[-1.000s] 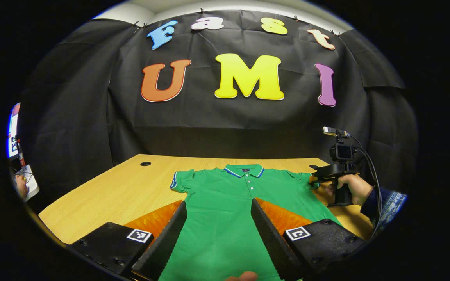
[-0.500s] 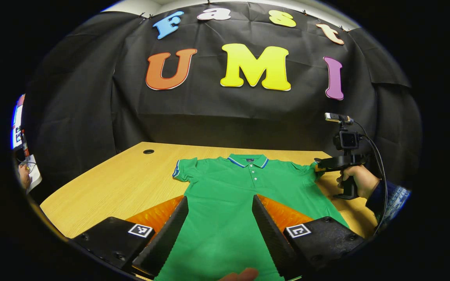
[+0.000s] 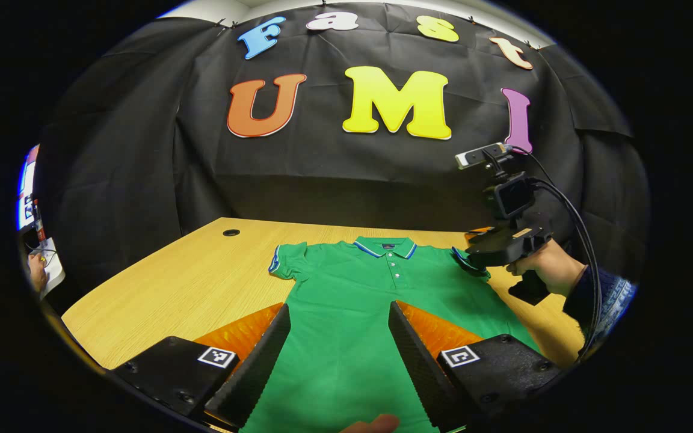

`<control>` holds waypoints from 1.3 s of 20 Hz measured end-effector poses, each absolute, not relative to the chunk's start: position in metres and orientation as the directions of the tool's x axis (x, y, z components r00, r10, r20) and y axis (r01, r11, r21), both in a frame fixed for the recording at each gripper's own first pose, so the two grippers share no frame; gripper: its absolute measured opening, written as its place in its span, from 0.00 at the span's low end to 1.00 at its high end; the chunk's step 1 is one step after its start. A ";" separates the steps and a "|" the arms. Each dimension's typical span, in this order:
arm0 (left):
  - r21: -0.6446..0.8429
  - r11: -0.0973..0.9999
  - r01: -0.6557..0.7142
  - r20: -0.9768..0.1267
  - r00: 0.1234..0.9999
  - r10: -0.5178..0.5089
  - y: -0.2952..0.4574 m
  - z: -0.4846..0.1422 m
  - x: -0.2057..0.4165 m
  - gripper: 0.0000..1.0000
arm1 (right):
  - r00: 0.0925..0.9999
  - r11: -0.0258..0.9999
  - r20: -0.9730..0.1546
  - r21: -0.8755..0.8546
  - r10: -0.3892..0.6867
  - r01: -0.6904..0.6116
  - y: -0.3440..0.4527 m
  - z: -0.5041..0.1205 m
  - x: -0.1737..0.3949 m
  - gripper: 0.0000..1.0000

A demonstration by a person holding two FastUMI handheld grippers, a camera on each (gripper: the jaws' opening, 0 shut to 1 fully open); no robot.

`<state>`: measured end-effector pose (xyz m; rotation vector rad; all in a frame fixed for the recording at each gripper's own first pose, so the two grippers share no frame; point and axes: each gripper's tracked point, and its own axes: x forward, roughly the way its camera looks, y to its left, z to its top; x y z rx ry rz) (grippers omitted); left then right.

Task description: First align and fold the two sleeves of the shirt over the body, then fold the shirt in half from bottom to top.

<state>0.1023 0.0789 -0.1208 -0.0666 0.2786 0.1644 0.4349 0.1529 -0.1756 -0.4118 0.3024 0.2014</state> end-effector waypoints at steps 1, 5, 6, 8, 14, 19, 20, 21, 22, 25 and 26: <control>-0.044 0.984 -0.173 -0.282 0.947 0.154 0.079 -0.121 0.102 1.00 | 0.933 0.902 -0.330 -0.345 0.141 -0.259 0.164 -0.175 0.433 0.01; -0.049 0.985 -0.167 -0.287 0.947 0.146 0.076 -0.122 0.101 1.00 | 0.926 0.898 -0.354 -0.351 0.134 -0.264 0.159 -0.184 0.432 0.46; -0.050 0.986 -0.160 -0.285 0.948 0.140 0.073 -0.122 0.102 1.00 | 0.924 0.906 -0.363 -0.341 0.117 -0.249 0.150 -0.184 0.432 0.37; -0.049 0.987 -0.156 -0.291 0.947 0.135 0.072 -0.125 0.102 1.00 | 0.922 0.925 -0.374 -0.308 0.096 -0.221 0.134 -0.186 0.435 0.51; -0.046 0.987 -0.153 -0.305 0.943 0.132 0.070 -0.128 0.102 1.00 | 0.888 0.945 -0.456 -0.259 0.064 -0.201 0.100 -0.216 0.435 0.58; -0.041 0.988 -0.149 -0.302 0.945 0.130 0.070 -0.127 0.102 1.00 | 0.832 0.973 -0.553 -0.161 0.050 -0.165 0.087 -0.254 0.437 0.58; -0.041 0.988 -0.148 -0.304 0.944 0.129 0.069 -0.128 0.102 1.00 | 0.826 0.978 -0.560 -0.131 0.062 -0.163 0.088 -0.258 0.437 0.53; -0.041 0.988 -0.149 -0.306 0.943 0.129 0.069 -0.128 0.103 1.00 | 0.826 0.986 -0.559 -0.082 0.076 -0.147 0.091 -0.256 0.440 0.35; -0.040 0.987 -0.153 -0.308 0.942 0.134 0.070 -0.129 0.102 1.00 | 0.827 0.992 -0.558 -0.056 0.064 -0.114 0.088 -0.255 0.442 0.23; -0.040 0.987 -0.157 -0.316 0.939 0.137 0.070 -0.132 0.102 1.00 | 0.828 0.995 -0.556 -0.004 0.078 -0.096 0.086 -0.253 0.443 0.00; -0.041 0.987 -0.155 -0.319 0.938 0.134 0.069 -0.132 0.101 1.00 | 0.827 0.995 -0.557 -0.010 0.075 -0.097 0.083 -0.254 0.444 0.01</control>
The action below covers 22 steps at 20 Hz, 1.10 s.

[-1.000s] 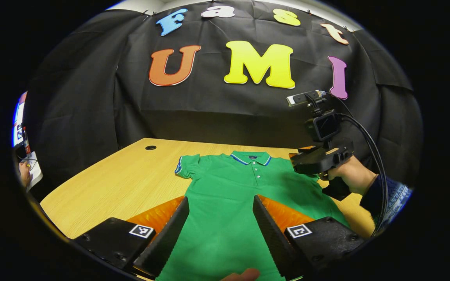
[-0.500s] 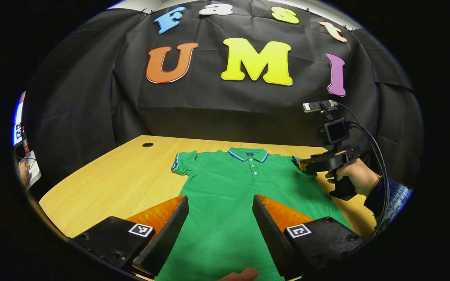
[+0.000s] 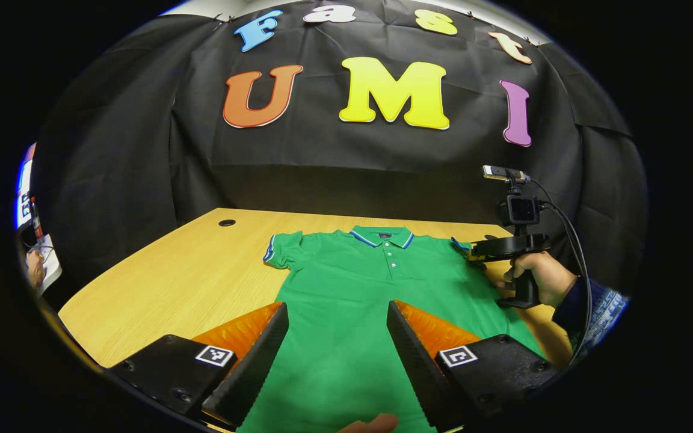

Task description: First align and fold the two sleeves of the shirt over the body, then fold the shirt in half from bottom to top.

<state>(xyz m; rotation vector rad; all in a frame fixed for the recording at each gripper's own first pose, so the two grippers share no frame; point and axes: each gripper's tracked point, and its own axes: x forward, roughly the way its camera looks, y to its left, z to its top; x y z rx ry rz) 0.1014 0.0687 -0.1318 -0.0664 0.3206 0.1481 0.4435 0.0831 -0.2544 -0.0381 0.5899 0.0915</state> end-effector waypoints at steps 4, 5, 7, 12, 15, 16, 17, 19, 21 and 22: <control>-0.038 0.987 -0.158 -0.317 0.938 0.138 0.071 -0.131 0.101 1.00 | 0.849 0.995 -0.521 0.015 0.092 -0.098 0.085 -0.237 0.444 0.00; -0.038 0.986 -0.160 -0.318 0.938 0.140 0.071 -0.131 0.101 1.00 | 0.858 0.995 -0.505 0.003 0.092 -0.104 0.086 -0.230 0.444 0.00; -0.044 0.986 -0.158 -0.325 0.936 0.135 0.071 -0.133 0.102 1.00 | 0.867 0.992 -0.486 -0.006 0.105 -0.123 0.094 -0.218 0.442 0.00; -0.049 0.986 -0.156 -0.331 0.934 0.132 0.070 -0.134 0.102 1.00 | 0.873 0.983 -0.460 0.002 0.163 -0.183 0.127 -0.205 0.435 0.00; -0.051 0.986 -0.158 -0.334 0.933 0.132 0.071 -0.136 0.102 1.00 | 0.866 0.977 -0.459 0.029 0.199 -0.209 0.151 -0.203 0.431 0.00; -0.053 0.986 -0.159 -0.337 0.932 0.133 0.071 -0.137 0.103 1.00 | 0.862 0.974 -0.458 0.044 0.218 -0.223 0.160 -0.203 0.429 0.00; -0.054 0.985 -0.161 -0.339 0.931 0.134 0.073 -0.137 0.103 1.00 | 0.859 0.970 -0.456 0.050 0.234 -0.237 0.168 -0.202 0.428 0.00; -0.054 0.984 -0.168 -0.340 0.930 0.140 0.075 -0.138 0.103 1.00 | 0.851 0.964 -0.457 0.064 0.260 -0.260 0.181 -0.201 0.423 0.00; -0.054 0.983 -0.173 -0.339 0.929 0.145 0.076 -0.139 0.104 1.00 | 0.843 0.953 -0.447 0.094 0.298 -0.287 0.193 -0.194 0.415 0.00; -0.052 0.983 -0.179 -0.340 0.928 0.151 0.078 -0.139 0.104 1.00 | 0.846 0.949 -0.431 0.108 0.313 -0.296 0.197 -0.185 0.411 0.01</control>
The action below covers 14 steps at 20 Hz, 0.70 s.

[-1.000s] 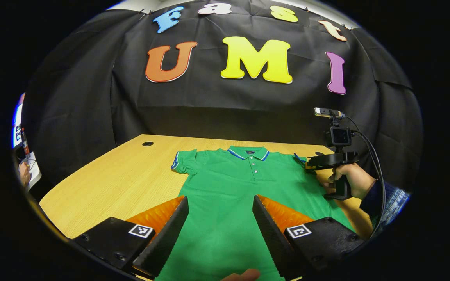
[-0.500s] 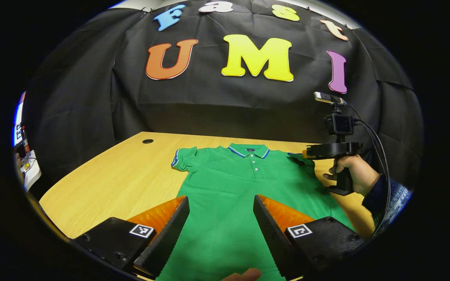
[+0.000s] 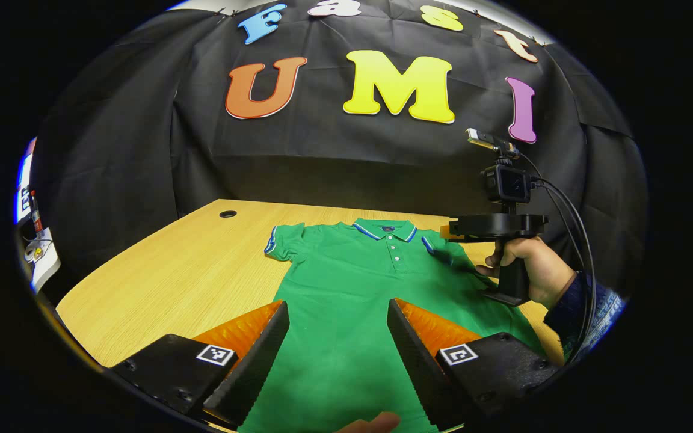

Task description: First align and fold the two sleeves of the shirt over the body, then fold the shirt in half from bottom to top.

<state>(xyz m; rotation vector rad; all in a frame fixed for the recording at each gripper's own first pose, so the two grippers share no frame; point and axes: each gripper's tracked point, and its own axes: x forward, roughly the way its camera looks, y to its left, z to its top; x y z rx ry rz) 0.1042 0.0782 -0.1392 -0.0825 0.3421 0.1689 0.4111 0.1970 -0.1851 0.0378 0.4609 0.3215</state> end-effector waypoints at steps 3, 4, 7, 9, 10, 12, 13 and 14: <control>-0.037 0.980 -0.196 -0.332 0.927 0.173 0.085 -0.138 0.104 1.00 | 0.868 0.946 -0.378 0.096 0.323 -0.310 0.196 -0.154 0.395 0.48; -0.030 0.977 -0.210 -0.324 0.927 0.189 0.090 -0.136 0.105 1.00 | 0.882 0.948 -0.352 0.069 0.314 -0.311 0.191 -0.142 0.388 0.64; -0.005 0.969 -0.247 -0.286 0.929 0.235 0.102 -0.128 0.108 1.00 | 0.922 0.950 -0.249 -0.020 0.298 -0.312 0.181 -0.108 0.360 0.96; 0.007 0.965 -0.263 -0.268 0.929 0.256 0.110 -0.123 0.111 1.00 | 0.930 0.947 -0.203 -0.032 0.306 -0.319 0.176 -0.093 0.332 0.96; 0.004 0.962 -0.272 -0.260 0.929 0.264 0.114 -0.121 0.111 1.00 | 0.933 0.948 -0.191 -0.026 0.306 -0.316 0.171 -0.089 0.318 0.95; -0.030 0.957 -0.287 -0.250 0.930 0.271 0.122 -0.116 0.115 1.00 | 0.933 0.945 -0.162 0.003 0.322 -0.326 0.161 -0.079 0.287 0.95; -0.051 0.956 -0.288 -0.252 0.930 0.266 0.126 -0.114 0.119 1.00 | 0.935 0.946 -0.148 0.012 0.323 -0.325 0.152 -0.076 0.272 0.97; -0.063 0.956 -0.288 -0.263 0.928 0.263 0.129 -0.113 0.128 1.00 | 0.937 0.947 -0.140 0.019 0.320 -0.321 0.141 -0.074 0.257 0.97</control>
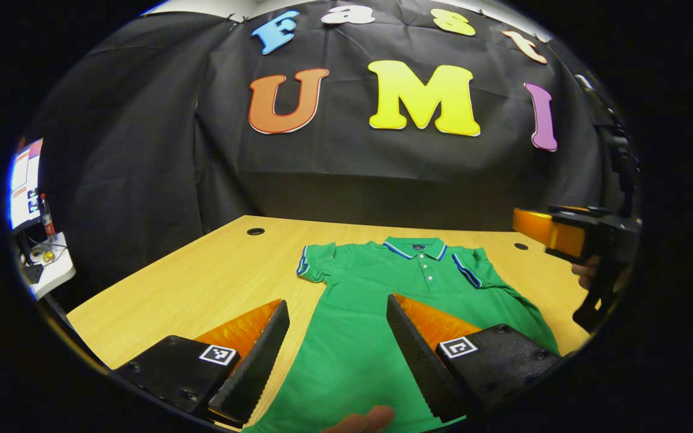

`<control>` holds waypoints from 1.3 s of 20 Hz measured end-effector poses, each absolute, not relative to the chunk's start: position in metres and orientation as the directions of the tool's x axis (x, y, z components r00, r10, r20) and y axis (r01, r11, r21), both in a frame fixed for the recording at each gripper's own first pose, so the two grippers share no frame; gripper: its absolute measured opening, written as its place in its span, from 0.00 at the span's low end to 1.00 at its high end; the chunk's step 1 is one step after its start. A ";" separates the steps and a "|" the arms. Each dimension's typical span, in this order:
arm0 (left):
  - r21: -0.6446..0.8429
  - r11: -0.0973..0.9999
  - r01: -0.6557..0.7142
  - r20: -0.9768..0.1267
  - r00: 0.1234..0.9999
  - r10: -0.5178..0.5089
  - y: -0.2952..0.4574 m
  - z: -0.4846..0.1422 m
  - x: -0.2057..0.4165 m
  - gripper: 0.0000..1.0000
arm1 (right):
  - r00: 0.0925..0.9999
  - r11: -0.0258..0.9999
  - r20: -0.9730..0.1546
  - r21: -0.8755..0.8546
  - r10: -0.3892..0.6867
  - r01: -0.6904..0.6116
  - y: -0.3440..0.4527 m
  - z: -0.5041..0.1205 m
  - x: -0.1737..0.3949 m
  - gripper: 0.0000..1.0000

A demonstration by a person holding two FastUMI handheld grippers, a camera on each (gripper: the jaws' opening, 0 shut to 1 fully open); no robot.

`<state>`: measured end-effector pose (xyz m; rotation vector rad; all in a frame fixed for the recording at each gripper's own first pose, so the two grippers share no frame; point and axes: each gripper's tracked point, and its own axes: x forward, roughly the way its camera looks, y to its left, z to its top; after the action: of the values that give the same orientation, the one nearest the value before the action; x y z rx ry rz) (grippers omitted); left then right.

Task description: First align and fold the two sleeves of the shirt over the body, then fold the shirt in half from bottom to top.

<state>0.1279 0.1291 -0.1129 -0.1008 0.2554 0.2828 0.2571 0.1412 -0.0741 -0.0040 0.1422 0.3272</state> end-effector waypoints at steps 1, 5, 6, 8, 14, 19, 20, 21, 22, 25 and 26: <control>-0.061 0.955 -0.290 -0.273 0.925 0.263 0.136 -0.112 0.138 1.00 | 0.943 0.952 -0.134 0.020 0.306 -0.306 0.128 -0.074 0.244 0.95; -0.026 0.960 -0.278 -0.294 0.920 0.258 0.172 -0.104 0.193 1.00 | 0.960 0.964 -0.105 -0.034 0.259 -0.264 0.085 -0.077 0.206 0.95; -0.023 0.961 -0.274 -0.316 0.914 0.253 0.182 -0.109 0.205 1.00 | 0.964 0.966 -0.097 -0.054 0.246 -0.252 0.077 -0.078 0.201 0.95; -0.020 0.963 -0.268 -0.350 0.904 0.245 0.201 -0.120 0.234 1.00 | 0.966 0.965 -0.089 -0.080 0.242 -0.249 0.070 -0.084 0.193 0.95; -0.090 0.945 -0.314 -0.473 0.848 0.237 0.247 -0.172 0.307 1.00 | 0.955 0.955 -0.101 -0.081 0.278 -0.287 0.063 -0.107 0.186 0.95; -0.088 0.938 -0.334 -0.581 0.783 0.224 0.264 -0.226 0.333 0.92 | 0.944 0.943 -0.070 -0.066 0.323 -0.327 0.067 -0.104 0.181 0.95; -0.102 0.935 -0.341 -0.582 0.782 0.222 0.266 -0.227 0.334 0.86 | 0.941 0.940 -0.062 -0.051 0.334 -0.337 0.068 -0.104 0.181 0.93; -0.112 0.938 -0.327 -0.557 0.803 0.214 0.266 -0.224 0.340 0.85 | 0.940 0.940 -0.054 -0.044 0.336 -0.338 0.066 -0.103 0.182 0.95; -0.129 0.940 -0.317 -0.561 0.805 0.195 0.263 -0.227 0.345 0.79 | 0.941 0.940 -0.050 -0.047 0.334 -0.337 0.065 -0.102 0.182 0.95; -0.114 0.930 -0.350 -0.587 0.779 0.221 0.268 -0.231 0.348 0.72 | 0.943 0.941 -0.054 -0.074 0.327 -0.330 0.063 -0.104 0.183 0.94; -0.127 0.925 -0.359 -0.586 0.779 0.221 0.266 -0.229 0.349 0.60 | 0.944 0.941 -0.058 -0.078 0.325 -0.329 0.063 -0.105 0.183 0.95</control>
<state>0.3493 0.2655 -0.2294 -0.2385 0.6008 0.3166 0.1830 0.0626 -0.1046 -0.0874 0.0441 0.3333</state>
